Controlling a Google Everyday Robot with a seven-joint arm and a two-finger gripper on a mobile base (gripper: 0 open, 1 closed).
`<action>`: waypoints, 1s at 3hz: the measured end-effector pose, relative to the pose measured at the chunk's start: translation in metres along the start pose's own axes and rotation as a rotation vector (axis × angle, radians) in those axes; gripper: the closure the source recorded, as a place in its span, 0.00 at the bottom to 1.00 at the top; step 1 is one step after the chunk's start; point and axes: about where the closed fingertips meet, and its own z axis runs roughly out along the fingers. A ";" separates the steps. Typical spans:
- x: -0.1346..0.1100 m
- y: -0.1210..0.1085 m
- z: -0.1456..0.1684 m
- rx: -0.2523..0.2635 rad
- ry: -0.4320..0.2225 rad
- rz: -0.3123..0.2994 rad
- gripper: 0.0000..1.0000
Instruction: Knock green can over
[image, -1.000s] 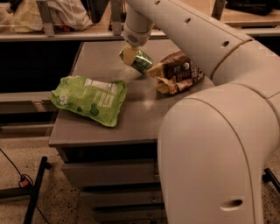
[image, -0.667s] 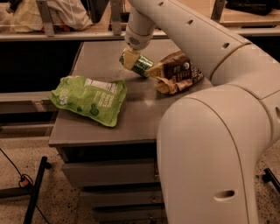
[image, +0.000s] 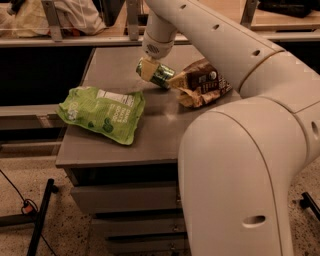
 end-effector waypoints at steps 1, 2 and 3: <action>0.000 0.001 0.003 -0.004 0.003 -0.001 0.13; 0.000 0.002 0.007 -0.008 0.005 -0.002 0.00; 0.000 0.002 0.007 -0.008 0.005 -0.002 0.00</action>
Offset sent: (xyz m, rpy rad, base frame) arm 0.0002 0.0009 -0.0025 -0.0012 0.0033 0.0012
